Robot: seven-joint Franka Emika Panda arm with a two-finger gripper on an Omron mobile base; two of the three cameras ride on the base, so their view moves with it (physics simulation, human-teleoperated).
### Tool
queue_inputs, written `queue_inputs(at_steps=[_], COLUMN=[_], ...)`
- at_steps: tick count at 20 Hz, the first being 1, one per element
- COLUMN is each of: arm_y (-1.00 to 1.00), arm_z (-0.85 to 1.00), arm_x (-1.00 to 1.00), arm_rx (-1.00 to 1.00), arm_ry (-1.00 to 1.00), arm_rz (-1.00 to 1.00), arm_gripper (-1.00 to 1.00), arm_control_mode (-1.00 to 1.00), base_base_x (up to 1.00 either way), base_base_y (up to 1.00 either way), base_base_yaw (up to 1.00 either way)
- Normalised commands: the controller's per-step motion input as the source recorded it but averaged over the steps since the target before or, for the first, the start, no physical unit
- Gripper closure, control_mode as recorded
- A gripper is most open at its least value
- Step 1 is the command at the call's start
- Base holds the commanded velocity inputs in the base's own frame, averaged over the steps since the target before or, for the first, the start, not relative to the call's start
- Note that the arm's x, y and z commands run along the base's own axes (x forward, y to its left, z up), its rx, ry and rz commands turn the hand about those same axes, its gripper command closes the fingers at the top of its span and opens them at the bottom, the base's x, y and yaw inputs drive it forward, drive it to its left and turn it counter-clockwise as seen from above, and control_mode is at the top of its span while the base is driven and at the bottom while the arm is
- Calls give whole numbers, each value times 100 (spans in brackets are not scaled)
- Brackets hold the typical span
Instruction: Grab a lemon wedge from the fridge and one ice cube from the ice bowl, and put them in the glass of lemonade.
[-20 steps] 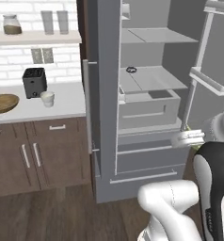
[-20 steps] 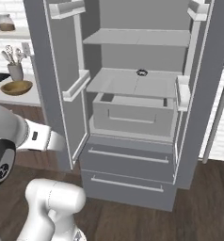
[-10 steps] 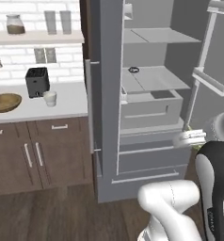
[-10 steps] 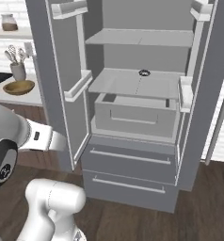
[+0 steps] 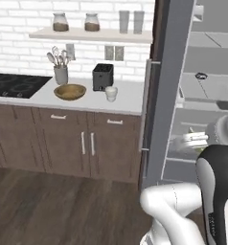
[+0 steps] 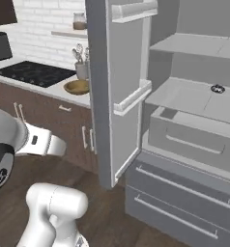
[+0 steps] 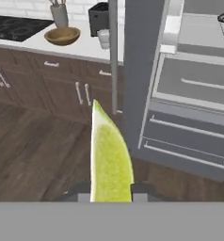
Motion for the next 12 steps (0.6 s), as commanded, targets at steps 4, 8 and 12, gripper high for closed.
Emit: queue_inputs(at_steps=[4,8,12], arm_y=[0,0,0], arm_z=[0,0,0], arm_x=[0,0,0], arm_rx=[0,0,0], arm_ry=[0,0,0], arm_rz=[0,0,0], arm_gripper=[100,100,100], arm_control_mode=[100,100,100], base_base_x=[9,34,80], base_base_y=[95,100,91], base_base_yaw=[59,50,35])
